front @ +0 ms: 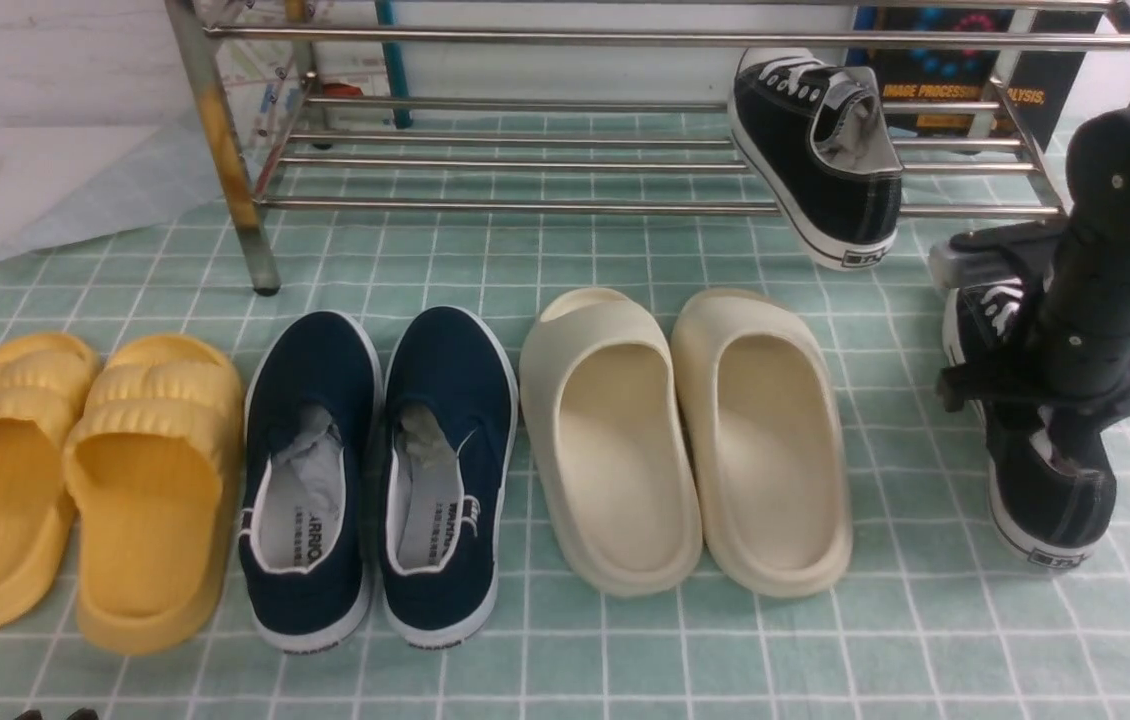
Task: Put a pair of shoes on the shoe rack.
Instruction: Use the right arm to grab the shoe closest to it
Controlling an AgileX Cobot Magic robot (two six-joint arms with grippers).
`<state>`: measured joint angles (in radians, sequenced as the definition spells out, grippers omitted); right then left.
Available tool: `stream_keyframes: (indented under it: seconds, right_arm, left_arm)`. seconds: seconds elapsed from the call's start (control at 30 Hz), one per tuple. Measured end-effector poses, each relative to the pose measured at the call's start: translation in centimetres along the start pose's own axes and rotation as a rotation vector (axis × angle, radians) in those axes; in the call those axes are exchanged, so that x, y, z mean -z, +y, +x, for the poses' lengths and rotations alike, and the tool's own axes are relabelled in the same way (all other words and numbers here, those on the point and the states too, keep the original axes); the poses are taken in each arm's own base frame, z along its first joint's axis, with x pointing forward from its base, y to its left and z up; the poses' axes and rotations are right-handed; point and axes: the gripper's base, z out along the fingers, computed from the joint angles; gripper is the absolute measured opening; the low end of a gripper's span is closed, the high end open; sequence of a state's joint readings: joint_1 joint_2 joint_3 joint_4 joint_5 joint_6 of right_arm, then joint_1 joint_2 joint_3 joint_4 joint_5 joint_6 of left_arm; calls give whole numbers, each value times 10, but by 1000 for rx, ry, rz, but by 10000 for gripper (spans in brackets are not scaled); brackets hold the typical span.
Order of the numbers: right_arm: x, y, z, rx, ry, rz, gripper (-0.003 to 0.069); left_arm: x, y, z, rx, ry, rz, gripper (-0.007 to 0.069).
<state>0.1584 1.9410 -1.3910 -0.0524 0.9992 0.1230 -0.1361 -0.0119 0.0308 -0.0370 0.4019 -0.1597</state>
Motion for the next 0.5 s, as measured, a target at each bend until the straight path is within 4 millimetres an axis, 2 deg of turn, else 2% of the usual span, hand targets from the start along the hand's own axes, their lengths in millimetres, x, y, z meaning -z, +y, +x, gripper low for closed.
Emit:
stream_keyframes:
  seconds: [0.07,0.1,0.17,0.23,0.33,0.37,0.4,0.47,0.5]
  right_arm:
    - [-2,2,-1,-9,-3,-17,251]
    - [-2,2,-1,-9,-3,-18,242]
    - [-2,3,-1,-6,-4,-19,126]
    - [1,3,-1,-1,-11,-18,57]
    - [9,1,2,22,-17,-6,47]
    - [19,-2,6,37,-26,9,48]
    - [21,-2,6,41,-27,10,48]
    - [47,-4,12,68,-74,7,48]
    - [47,-4,12,71,-72,8,48]
  left_arm:
    - [0,0,0,0,0,0,239]
    - [0,0,0,0,0,0,239]
    - [0,0,0,0,0,0,239]
    - [0,0,0,0,0,0,239]
    - [0,0,0,0,0,0,239]
    - [0,0,0,0,0,0,239]
    - [0,0,0,0,0,0,239]
    - [0,0,0,0,0,0,239]
    - [0,0,0,0,0,0,239]
